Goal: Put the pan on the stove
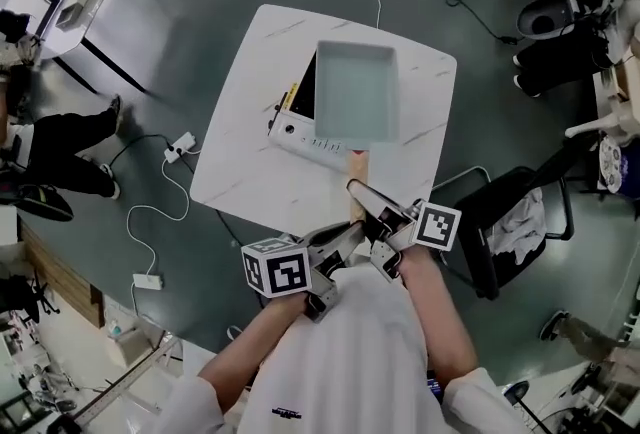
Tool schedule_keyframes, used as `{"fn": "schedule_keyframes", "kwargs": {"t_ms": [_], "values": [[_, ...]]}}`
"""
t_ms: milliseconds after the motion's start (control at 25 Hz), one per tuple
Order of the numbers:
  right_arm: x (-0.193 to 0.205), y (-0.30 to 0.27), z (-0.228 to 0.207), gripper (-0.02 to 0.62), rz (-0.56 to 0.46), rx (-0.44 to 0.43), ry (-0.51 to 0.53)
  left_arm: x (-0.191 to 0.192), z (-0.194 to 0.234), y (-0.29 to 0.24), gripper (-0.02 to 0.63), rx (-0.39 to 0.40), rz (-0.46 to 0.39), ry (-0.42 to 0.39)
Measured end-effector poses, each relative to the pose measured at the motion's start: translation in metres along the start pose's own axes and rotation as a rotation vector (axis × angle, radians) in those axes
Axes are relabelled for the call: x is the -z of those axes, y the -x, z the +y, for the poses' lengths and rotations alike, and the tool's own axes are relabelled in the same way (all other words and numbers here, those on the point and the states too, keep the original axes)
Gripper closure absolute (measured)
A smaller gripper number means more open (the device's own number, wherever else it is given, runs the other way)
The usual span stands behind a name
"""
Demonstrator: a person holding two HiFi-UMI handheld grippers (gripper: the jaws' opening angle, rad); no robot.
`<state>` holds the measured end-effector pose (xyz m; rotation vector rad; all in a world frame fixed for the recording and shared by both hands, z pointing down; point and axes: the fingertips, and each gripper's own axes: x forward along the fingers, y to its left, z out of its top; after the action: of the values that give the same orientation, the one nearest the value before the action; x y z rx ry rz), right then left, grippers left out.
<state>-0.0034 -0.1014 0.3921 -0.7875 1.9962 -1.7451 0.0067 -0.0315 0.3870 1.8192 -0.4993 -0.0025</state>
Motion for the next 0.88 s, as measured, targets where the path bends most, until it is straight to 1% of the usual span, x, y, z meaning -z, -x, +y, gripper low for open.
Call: {"fn": "schedule_keyframes", "kwargs": {"t_ms": [160,320,440,560,680,760,880], "values": [[-0.005,-0.009,-0.010,0.472,0.002,0.005,-0.004,-0.007,0.011,-0.004,0.528,-0.005,0.013,0.011],[-0.004,-0.019,-0.028,0.472,0.019,0.023,-0.019,-0.011,0.029,-0.005,0.526,-0.036,0.026,-0.005],[-0.008,-0.027,-0.043,0.472,0.018,0.030,-0.017,-0.016,0.044,-0.008,0.526,-0.042,0.037,-0.003],[-0.011,-0.040,-0.058,0.472,0.012,0.031,-0.018,-0.024,0.062,-0.011,0.526,-0.034,0.051,0.007],[-0.012,-0.053,-0.072,0.472,0.002,0.027,-0.045,-0.030,0.081,-0.011,0.526,-0.030,0.068,0.015],[-0.011,-0.059,-0.082,0.472,0.001,0.039,-0.063,-0.032,0.092,-0.012,0.526,-0.019,0.079,0.027],[-0.013,-0.066,-0.094,0.471,0.004,0.059,-0.059,-0.035,0.106,-0.014,0.526,0.007,0.095,0.041]]}}
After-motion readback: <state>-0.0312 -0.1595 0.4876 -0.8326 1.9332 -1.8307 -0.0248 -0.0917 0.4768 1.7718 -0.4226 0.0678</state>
